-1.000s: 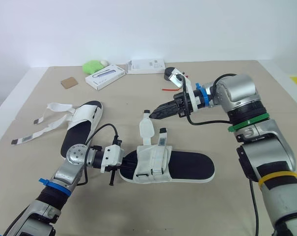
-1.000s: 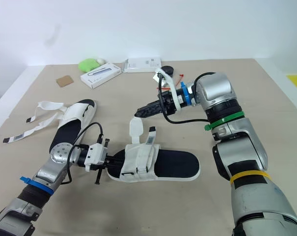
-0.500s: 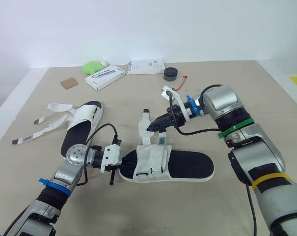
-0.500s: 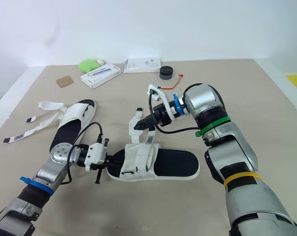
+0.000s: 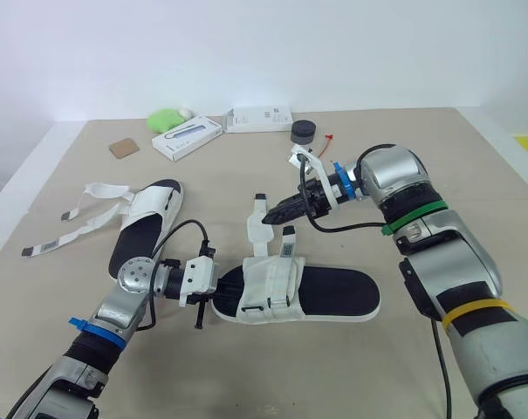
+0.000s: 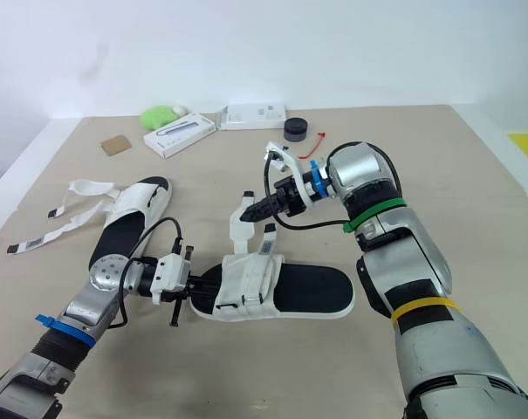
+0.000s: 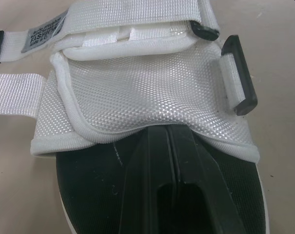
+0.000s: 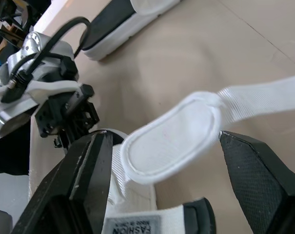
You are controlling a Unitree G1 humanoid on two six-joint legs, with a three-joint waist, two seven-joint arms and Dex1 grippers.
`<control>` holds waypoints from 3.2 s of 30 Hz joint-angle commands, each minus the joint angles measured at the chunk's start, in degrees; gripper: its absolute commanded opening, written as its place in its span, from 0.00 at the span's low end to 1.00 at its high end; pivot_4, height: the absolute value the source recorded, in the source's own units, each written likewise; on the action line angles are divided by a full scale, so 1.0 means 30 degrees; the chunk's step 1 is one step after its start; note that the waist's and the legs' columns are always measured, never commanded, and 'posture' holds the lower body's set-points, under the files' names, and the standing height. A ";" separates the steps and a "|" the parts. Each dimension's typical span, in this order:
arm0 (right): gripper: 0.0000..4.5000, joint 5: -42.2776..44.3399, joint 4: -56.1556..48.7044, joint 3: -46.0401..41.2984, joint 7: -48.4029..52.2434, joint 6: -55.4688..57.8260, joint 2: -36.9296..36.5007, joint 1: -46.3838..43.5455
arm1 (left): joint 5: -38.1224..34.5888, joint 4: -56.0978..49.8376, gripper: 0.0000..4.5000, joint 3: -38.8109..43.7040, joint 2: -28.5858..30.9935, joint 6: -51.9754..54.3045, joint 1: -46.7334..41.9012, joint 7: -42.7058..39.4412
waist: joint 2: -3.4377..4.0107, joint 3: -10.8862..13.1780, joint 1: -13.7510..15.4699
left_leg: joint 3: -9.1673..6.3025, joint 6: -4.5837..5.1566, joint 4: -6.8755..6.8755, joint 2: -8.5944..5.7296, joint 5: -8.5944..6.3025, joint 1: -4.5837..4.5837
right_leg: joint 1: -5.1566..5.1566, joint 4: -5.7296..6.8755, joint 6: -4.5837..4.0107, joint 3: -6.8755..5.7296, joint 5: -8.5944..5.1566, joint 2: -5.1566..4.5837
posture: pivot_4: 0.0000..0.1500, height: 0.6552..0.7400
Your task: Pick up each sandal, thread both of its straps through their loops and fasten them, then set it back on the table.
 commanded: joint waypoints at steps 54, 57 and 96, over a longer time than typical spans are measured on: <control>0.03 0.2008 -1.1314 -0.5810 -0.3361 -0.2771 0.2237 0.4999 | 0.2469 0.1790 0.00 -0.2624 0.0345 0.1309 0.2206 -0.0564 | 0.0002 -0.0100 0.0020 | -0.0006 -0.0002 0.0035 0.0004 0.0002 0.0008 | 0.0001 0.0083 0.0007 -0.0003 -0.0004 0.0004 | 1.00 1.00; 0.03 0.1889 -1.7214 -0.5005 -0.3225 -0.4877 0.0747 0.8469 | 0.2461 0.1908 0.00 -0.2622 0.0383 0.1222 0.2220 -0.0647 | 0.0016 -0.0123 0.0008 | -0.0012 0.0002 0.0050 0.0003 -0.0001 -0.0001 | 0.0010 0.0076 0.0021 -0.0008 -0.0012 0.0000 | 1.00 1.00; 0.99 0.5335 -2.1594 -0.7964 -0.1872 -0.9769 -1.5687 1.6585 | 0.3029 0.5098 0.00 -0.2859 -0.0723 -0.0400 0.0605 -0.2385 | -0.0035 -0.0302 0.0059 | 0.0051 0.0026 0.0008 -0.0032 -0.0023 0.0421 | 0.0449 -0.0012 0.0051 0.0071 -0.0072 -0.0020 | 1.00 1.00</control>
